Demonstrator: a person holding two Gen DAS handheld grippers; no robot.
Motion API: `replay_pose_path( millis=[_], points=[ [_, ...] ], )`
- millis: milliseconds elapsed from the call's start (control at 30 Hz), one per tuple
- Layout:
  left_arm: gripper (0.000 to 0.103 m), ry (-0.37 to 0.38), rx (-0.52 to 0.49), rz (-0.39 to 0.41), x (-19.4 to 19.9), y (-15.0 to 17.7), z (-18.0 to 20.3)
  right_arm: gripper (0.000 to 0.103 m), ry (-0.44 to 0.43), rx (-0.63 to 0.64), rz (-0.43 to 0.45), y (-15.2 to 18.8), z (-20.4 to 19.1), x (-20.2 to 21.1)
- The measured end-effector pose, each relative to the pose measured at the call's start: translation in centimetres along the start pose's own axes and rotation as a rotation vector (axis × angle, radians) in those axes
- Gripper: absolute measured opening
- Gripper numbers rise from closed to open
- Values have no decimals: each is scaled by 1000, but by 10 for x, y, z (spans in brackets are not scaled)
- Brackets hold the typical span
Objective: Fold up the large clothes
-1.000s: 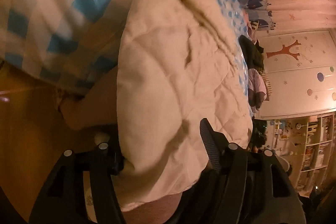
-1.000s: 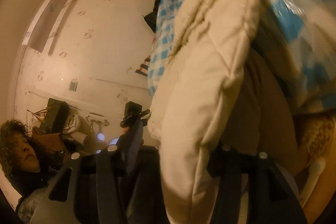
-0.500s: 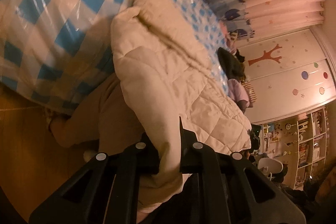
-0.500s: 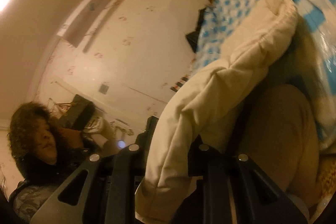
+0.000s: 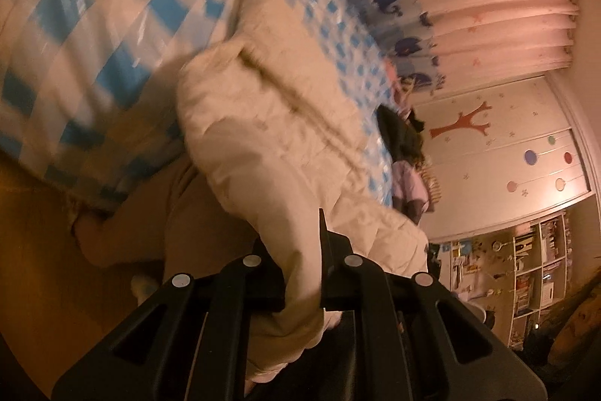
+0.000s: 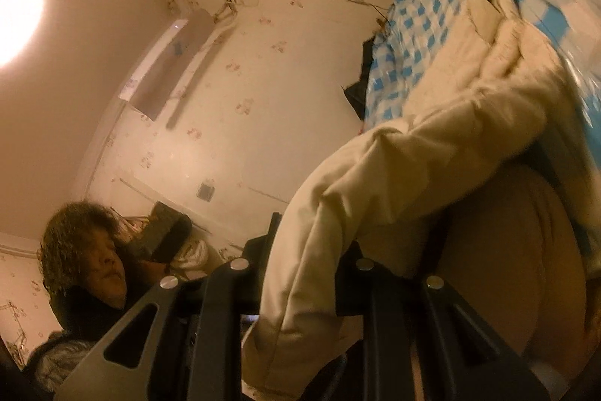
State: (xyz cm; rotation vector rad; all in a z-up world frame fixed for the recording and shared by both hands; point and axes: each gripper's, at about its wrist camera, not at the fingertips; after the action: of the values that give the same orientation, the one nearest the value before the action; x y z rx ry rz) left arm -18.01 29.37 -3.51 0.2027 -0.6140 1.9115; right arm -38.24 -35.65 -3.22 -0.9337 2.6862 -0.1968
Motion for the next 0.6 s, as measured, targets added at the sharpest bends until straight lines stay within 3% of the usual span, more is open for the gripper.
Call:
replay_pose_path(
  millis=[167, 600],
  points=[
    [10, 21, 14, 62, 0, -26, 12, 22, -40, -6, 56, -26, -3, -7],
    [10, 36, 51, 98, -19, -58, 11, 22, -22, -28, 103, -52, 4, -12]
  ],
)
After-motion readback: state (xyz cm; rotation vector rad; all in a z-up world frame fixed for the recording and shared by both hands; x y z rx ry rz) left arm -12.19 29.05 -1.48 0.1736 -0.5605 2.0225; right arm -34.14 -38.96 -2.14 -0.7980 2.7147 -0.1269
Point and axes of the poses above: each gripper's, at about its wrist camera, not at the fingertips, and x roughly against the way its jaws point, z to its right, y to its underside, and after that the axes turned 14 degrees about z, right-handed
